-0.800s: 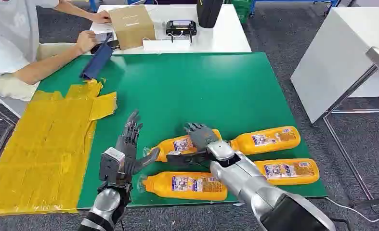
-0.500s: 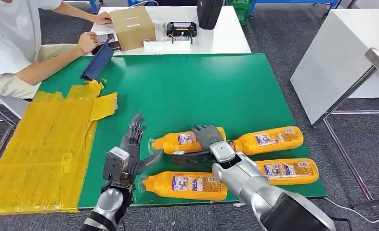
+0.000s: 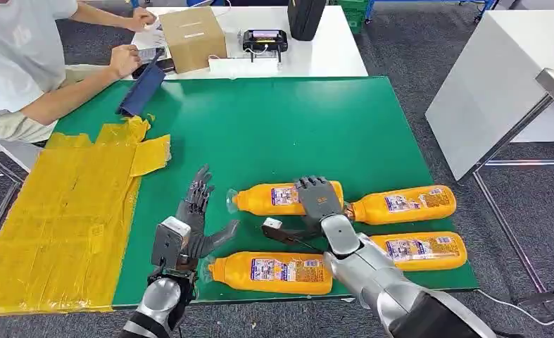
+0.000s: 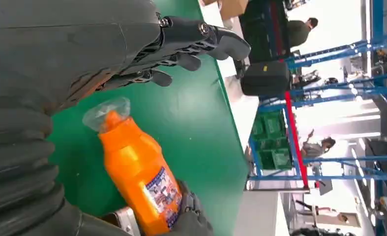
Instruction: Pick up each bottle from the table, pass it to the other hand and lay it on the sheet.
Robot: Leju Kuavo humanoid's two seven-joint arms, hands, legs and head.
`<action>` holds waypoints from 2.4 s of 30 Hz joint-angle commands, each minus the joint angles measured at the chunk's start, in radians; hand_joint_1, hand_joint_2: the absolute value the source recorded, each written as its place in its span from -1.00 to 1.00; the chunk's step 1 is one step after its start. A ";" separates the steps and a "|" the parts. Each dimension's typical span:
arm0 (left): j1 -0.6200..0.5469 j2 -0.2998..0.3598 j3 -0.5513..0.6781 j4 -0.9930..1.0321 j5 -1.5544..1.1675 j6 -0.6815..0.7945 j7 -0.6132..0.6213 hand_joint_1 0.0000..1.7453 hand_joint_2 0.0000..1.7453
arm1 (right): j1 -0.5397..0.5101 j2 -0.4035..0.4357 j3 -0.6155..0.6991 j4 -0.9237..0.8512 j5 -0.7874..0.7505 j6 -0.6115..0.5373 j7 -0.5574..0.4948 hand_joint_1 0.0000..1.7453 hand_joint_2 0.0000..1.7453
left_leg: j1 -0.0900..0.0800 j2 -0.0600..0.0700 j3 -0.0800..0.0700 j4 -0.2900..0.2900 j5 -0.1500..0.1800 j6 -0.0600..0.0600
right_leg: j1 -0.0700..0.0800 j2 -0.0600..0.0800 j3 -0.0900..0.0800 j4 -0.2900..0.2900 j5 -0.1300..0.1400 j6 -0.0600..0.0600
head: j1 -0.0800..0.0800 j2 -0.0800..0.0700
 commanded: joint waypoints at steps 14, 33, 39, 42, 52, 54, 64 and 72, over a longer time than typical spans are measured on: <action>0.119 0.056 -0.012 -0.121 -0.041 -0.032 0.029 -1.00 1.00 | 0.499 0.102 -0.668 -1.015 -0.611 -0.131 -0.648 1.00 1.00 | 0.002 -0.013 -0.005 0.000 -0.003 -0.002 | 0.001 -0.010 -0.001 0.000 -0.008 -0.002 | 0.004 0.000; 0.141 0.061 -0.005 -0.151 -0.045 -0.042 0.041 -1.00 1.00 | 0.485 0.064 -0.510 -0.927 -0.775 0.050 -0.575 1.00 1.00 | 0.002 -0.009 -0.003 -0.001 -0.005 -0.003 | 0.001 -0.004 0.000 0.000 -0.007 -0.002 | 0.003 0.000; 0.114 0.075 -0.043 -0.170 -0.021 -0.079 0.039 -1.00 1.00 | 0.455 0.065 -0.376 -0.837 -0.794 0.175 -0.569 1.00 1.00 | 0.003 -0.008 -0.003 0.000 -0.005 -0.003 | 0.002 -0.002 -0.001 0.000 -0.007 -0.002 | 0.003 0.000; 0.102 0.076 -0.047 -0.173 -0.014 -0.085 0.040 -1.00 1.00 | 0.449 0.069 -0.336 -0.810 -0.768 0.176 -0.564 1.00 1.00 | 0.002 -0.009 -0.007 -0.001 -0.002 -0.003 | 0.002 -0.006 -0.004 0.000 -0.006 -0.002 | 0.003 0.000; 0.103 0.078 -0.047 -0.172 -0.013 -0.085 0.040 -1.00 1.00 | 0.448 0.066 -0.336 -0.810 -0.768 0.177 -0.565 1.00 1.00 | 0.002 -0.009 -0.004 0.000 -0.004 -0.003 | 0.001 -0.005 -0.001 0.000 -0.007 -0.002 | 0.003 0.000; 0.103 0.079 -0.048 -0.171 -0.013 -0.085 0.040 -1.00 1.00 | 0.447 0.064 -0.333 -0.810 -0.767 0.179 -0.564 1.00 1.00 | 0.002 -0.009 -0.006 -0.001 -0.003 -0.002 | 0.001 -0.007 -0.004 0.000 -0.006 -0.002 | 0.003 0.000; 0.061 0.072 -0.054 -0.149 0.037 -0.111 0.040 -1.00 1.00 | 0.418 0.094 -0.121 -0.616 -0.595 0.160 -0.539 1.00 1.00 | 0.003 -0.008 -0.002 -0.001 -0.004 -0.003 | 0.002 -0.004 0.000 -0.001 -0.008 -0.003 | 0.003 0.000; 0.036 0.073 -0.058 -0.154 0.065 -0.128 0.042 -1.00 1.00 | 0.393 0.097 -0.052 -0.550 -0.548 0.149 -0.543 1.00 1.00 | 0.002 -0.010 -0.006 -0.001 -0.002 -0.003 | 0.002 -0.007 -0.004 0.000 -0.006 -0.002 | 0.004 0.000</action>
